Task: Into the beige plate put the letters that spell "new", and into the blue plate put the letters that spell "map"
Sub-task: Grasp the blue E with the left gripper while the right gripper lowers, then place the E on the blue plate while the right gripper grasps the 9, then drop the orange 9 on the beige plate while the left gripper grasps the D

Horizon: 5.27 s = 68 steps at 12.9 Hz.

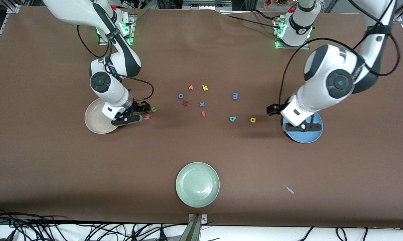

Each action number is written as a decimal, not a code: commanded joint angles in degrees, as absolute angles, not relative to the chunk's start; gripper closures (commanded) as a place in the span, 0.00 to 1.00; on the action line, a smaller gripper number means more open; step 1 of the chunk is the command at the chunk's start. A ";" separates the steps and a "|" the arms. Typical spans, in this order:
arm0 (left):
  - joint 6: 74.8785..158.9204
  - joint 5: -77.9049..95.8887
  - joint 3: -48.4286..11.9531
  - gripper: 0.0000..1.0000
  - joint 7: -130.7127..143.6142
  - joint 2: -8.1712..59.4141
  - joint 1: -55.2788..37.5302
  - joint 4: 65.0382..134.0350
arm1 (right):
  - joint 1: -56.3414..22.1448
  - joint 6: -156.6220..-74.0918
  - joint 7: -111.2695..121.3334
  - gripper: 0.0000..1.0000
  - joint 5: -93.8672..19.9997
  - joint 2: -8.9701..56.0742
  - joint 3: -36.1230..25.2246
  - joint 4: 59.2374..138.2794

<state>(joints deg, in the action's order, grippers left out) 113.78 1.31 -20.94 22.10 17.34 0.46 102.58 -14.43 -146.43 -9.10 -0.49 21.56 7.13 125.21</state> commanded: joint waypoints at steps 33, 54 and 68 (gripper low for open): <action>127.49 -18.73 -27.16 0.95 42.30 31.47 -11.09 114.11 | -15.12 -154.00 -7.13 0.72 4.22 18.30 7.65 133.86; 105.99 -15.22 -27.85 0.00 -0.03 33.05 14.50 97.30 | -17.23 -158.20 -7.21 0.40 3.25 25.84 7.82 128.06; 140.10 -22.66 -31.38 0.06 32.23 33.48 6.25 115.22 | -17.14 -159.52 -7.21 0.57 3.52 25.93 7.73 129.73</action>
